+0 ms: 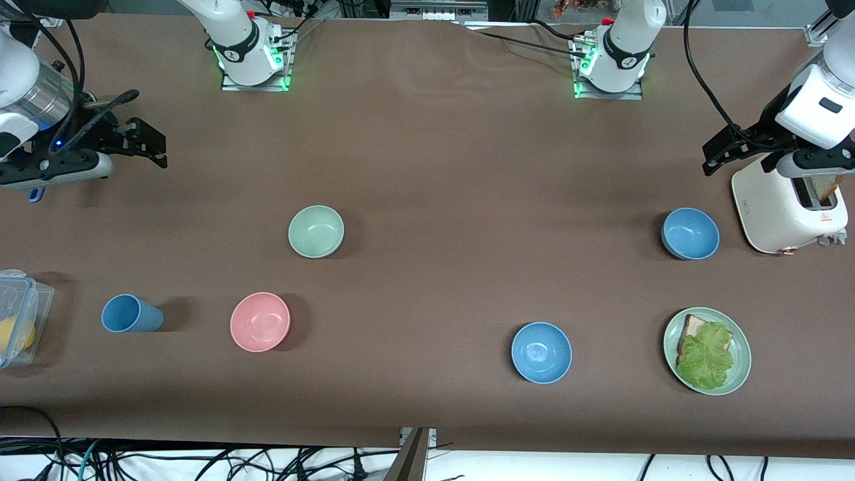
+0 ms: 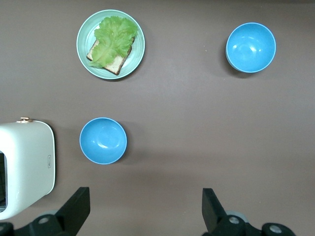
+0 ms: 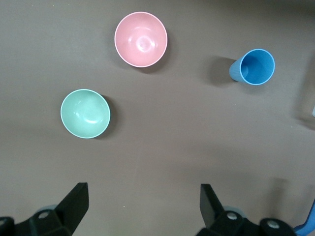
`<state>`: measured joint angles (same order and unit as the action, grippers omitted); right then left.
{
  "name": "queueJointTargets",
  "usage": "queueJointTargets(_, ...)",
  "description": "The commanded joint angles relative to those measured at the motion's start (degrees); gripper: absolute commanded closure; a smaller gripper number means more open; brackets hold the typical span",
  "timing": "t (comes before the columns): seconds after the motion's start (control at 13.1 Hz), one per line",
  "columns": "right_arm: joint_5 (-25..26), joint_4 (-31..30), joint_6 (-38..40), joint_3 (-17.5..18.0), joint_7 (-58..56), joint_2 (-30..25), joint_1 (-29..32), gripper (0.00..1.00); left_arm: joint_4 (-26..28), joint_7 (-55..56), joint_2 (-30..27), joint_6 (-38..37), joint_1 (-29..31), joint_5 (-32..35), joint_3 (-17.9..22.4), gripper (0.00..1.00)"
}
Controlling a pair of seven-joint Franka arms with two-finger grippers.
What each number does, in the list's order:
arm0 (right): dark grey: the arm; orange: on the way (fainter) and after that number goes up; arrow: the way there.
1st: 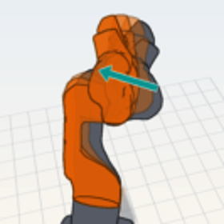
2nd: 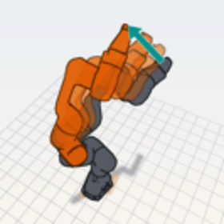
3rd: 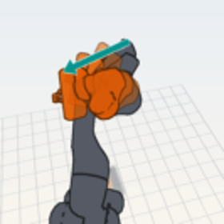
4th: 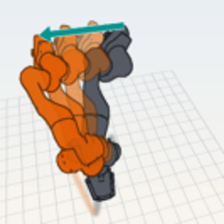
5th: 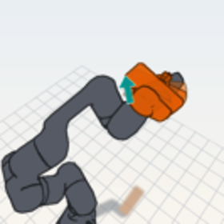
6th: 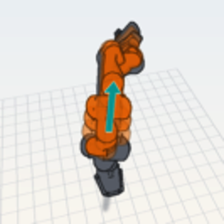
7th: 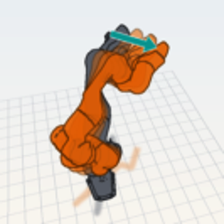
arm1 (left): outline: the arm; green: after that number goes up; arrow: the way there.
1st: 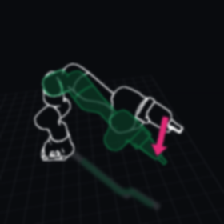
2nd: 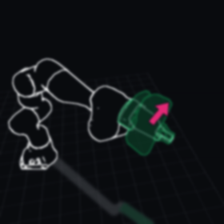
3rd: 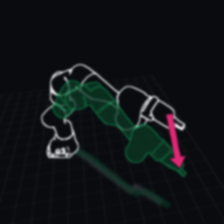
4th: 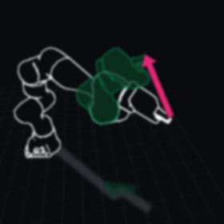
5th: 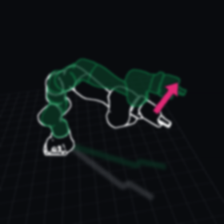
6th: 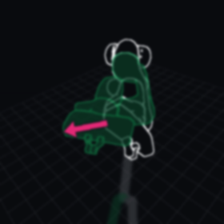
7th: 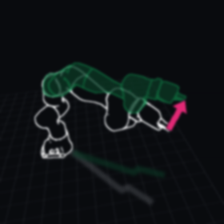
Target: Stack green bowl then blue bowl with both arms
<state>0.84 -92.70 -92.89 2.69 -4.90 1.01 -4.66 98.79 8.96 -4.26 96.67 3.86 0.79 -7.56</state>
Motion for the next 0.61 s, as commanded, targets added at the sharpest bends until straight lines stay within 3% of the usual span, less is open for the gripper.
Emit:
queueJointTargets(0.0, 0.39, 0.68, -0.53, 0.39, -0.02, 0.04, 0.53, 0.00, 0.00, -1.31, -0.05, -0.43, 0.27, -1.58, -0.52, 0.00)
queueJointTargets(0.54, 0.30, 0.68, -0.36, 0.22, -0.72, -0.05, 0.62, 0.00, 0.00, -1.22, 0.13, -0.61, 0.27, -1.32, -0.61, 0.00)
